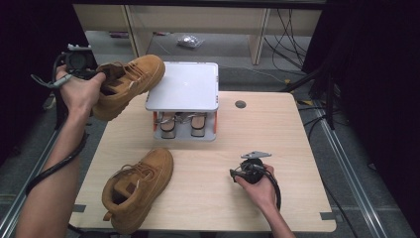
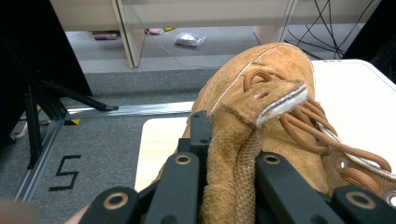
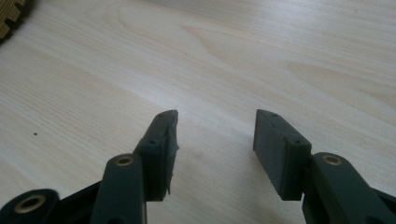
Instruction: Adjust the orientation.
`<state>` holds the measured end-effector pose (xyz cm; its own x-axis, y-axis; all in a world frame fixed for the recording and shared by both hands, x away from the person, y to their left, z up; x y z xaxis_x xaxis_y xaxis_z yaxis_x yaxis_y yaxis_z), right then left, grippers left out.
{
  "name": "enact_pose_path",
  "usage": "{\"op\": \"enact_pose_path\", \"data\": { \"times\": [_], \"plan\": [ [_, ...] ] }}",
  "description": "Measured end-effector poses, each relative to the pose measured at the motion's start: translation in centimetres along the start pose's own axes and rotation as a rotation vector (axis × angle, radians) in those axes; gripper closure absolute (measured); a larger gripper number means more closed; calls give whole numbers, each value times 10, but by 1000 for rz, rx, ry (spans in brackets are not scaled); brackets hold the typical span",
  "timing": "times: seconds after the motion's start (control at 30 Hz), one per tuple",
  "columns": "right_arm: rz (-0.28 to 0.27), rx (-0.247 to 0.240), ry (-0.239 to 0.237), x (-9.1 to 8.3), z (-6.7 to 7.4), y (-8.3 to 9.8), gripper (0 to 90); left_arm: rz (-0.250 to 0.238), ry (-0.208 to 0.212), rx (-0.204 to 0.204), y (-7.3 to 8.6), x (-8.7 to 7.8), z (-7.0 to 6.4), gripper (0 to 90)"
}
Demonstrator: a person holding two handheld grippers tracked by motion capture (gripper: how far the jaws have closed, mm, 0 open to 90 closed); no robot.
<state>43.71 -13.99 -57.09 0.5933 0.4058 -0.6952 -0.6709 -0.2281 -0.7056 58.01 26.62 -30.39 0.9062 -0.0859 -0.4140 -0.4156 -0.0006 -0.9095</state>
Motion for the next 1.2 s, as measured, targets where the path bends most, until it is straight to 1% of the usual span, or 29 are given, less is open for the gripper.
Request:
{"op": "enact_pose_path", "data": {
  "times": [0.07,0.17,0.23,0.33,0.4,0.43,0.47,0.5,0.53,0.57,0.63,0.77,0.8,0.83,0.87,0.9,0.93,0.97,1.0,1.13,1.17,1.2],
  "plan": [
    [2,-3,-2,0,0,0,502,-2,3,0,-2,1,-3,831],
    [6,18,0,0,1,1,502,-3,14,2,-4,3,-9,831],
    [4,8,1,0,0,1,502,-2,17,2,-5,3,-11,831],
    [-4,17,-6,0,2,0,501,-2,29,-1,-6,6,-17,831],
    [-5,17,-5,1,2,0,501,-4,31,4,-7,8,-20,830],
    [-3,19,3,1,1,1,501,-4,34,3,-7,8,-21,830],
    [-3,19,3,1,1,1,501,-4,34,3,-7,8,-21,830],
    [-3,1,-7,1,1,0,501,1,38,-1,-8,10,-23,830],
    [-3,1,-7,1,1,0,501,1,38,-1,-8,10,-23,830],
    [12,5,20,0,-1,2,501,3,43,-4,-8,12,-26,830],
    [1,10,13,1,0,1,501,3,46,-5,-8,13,-27,830],
    [1,16,11,0,1,0,501,5,51,-5,-10,17,-34,830],
    [1,16,11,0,1,0,501,5,51,-5,-10,17,-34,830],
    [-5,17,-9,-1,3,-1,500,7,55,-3,-10,17,-35,830],
    [-7,36,-4,-1,3,-1,500,9,60,-7,-11,19,-38,830],
    [-5,41,-4,-2,4,-1,500,9,62,-11,-11,20,-40,830],
    [-8,17,-4,-2,1,-1,500,13,65,-7,-11,20,-41,829],
    [0,16,14,-3,-1,-1,500,12,65,-9,-12,21,-42,829],
    [-4,14,2,-3,0,-1,500,12,65,-9,-12,21,-42,829],
    [-6,14,5,-4,0,-1,500,15,73,-12,-13,24,-48,829],
    [-9,22,-2,-3,1,-1,500,19,75,-11,-13,26,-50,828],
    [-11,14,-3,-3,1,-1,500,20,76,-12,-14,26,-51,828]
  ]
}}
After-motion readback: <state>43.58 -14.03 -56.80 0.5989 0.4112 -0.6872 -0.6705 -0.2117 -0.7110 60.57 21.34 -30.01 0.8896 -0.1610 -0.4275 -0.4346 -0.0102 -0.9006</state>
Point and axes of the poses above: each handheld gripper's, and its own axes: x roughly forward along the jaws, y roughly out of its underside, z roughly to its left, the point moved 10 cm from there along x, roughly forward along the jaws, and after that the axes turned 5 degrees about -z, right-handed, at the moved point
